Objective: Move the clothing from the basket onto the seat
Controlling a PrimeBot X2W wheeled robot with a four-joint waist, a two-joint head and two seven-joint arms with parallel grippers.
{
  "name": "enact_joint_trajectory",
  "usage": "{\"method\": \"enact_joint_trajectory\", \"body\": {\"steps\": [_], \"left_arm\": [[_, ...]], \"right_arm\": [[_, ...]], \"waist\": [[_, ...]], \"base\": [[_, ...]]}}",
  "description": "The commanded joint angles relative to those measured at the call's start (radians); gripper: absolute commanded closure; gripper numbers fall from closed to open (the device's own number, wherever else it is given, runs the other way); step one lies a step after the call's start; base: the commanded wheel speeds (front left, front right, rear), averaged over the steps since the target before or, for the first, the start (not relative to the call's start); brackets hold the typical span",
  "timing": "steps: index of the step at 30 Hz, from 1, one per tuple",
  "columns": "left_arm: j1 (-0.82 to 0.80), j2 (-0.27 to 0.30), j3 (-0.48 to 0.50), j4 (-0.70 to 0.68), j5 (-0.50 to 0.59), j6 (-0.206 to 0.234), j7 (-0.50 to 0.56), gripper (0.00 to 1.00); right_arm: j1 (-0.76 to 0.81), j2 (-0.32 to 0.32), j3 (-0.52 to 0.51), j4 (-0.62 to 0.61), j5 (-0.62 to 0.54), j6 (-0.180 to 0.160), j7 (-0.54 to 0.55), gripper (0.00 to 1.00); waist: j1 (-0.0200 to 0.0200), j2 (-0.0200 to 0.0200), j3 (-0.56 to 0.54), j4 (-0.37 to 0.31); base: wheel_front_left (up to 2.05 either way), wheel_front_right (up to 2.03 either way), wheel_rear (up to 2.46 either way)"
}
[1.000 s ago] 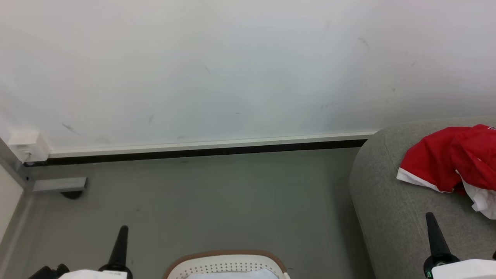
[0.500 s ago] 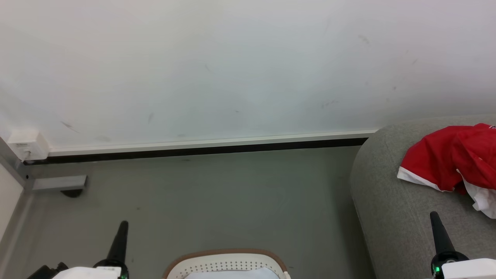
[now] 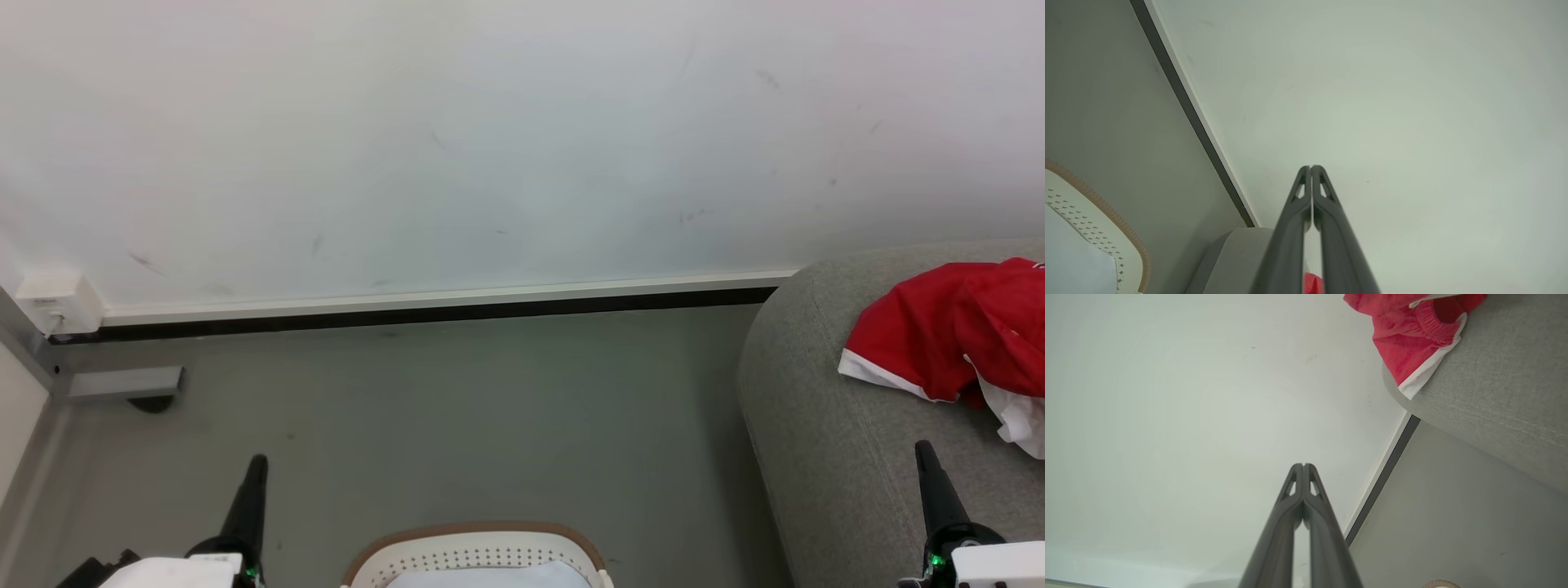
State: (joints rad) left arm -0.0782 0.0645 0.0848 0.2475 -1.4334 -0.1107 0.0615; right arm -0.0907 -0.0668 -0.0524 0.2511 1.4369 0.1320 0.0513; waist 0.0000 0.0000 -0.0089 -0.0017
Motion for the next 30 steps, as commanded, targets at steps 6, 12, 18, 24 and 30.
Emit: {"method": "enact_joint_trajectory", "body": {"steps": [6,12,18,24,30], "left_arm": [[-0.020,-0.004,0.013,-0.005,-0.058,-0.010,0.018,1.00],[-0.024,-0.007,0.019,-0.005,-0.094,-0.014,0.028,1.00],[-0.029,-0.010,0.024,-0.004,-0.133,-0.018,0.040,1.00],[-0.034,-0.013,0.029,-0.004,-0.163,-0.021,0.050,1.00],[-0.036,-0.015,0.032,-0.003,-0.185,-0.023,0.057,1.00]], "right_arm": [[-0.017,0.000,-0.017,-0.010,0.055,-0.002,0.015,1.00],[-0.017,0.002,-0.028,-0.010,0.097,-0.002,0.027,1.00],[-0.018,0.004,-0.039,-0.010,0.132,-0.002,0.039,1.00],[-0.021,0.007,-0.047,-0.010,0.172,-0.002,0.050,1.00],[-0.022,0.008,-0.053,-0.009,0.187,-0.002,0.056,1.00]], "waist": [[0.0000,0.0000,0.003,0.000],[0.0000,0.0000,0.005,0.001],[0.0000,0.0000,0.008,0.001],[0.0000,0.0000,0.010,0.001],[0.0000,0.0000,0.012,0.002]], "base": [[0.00,0.00,0.00],[0.00,0.00,0.00],[0.00,0.00,0.00],[0.00,0.00,0.00],[0.00,0.00,0.00]]}}
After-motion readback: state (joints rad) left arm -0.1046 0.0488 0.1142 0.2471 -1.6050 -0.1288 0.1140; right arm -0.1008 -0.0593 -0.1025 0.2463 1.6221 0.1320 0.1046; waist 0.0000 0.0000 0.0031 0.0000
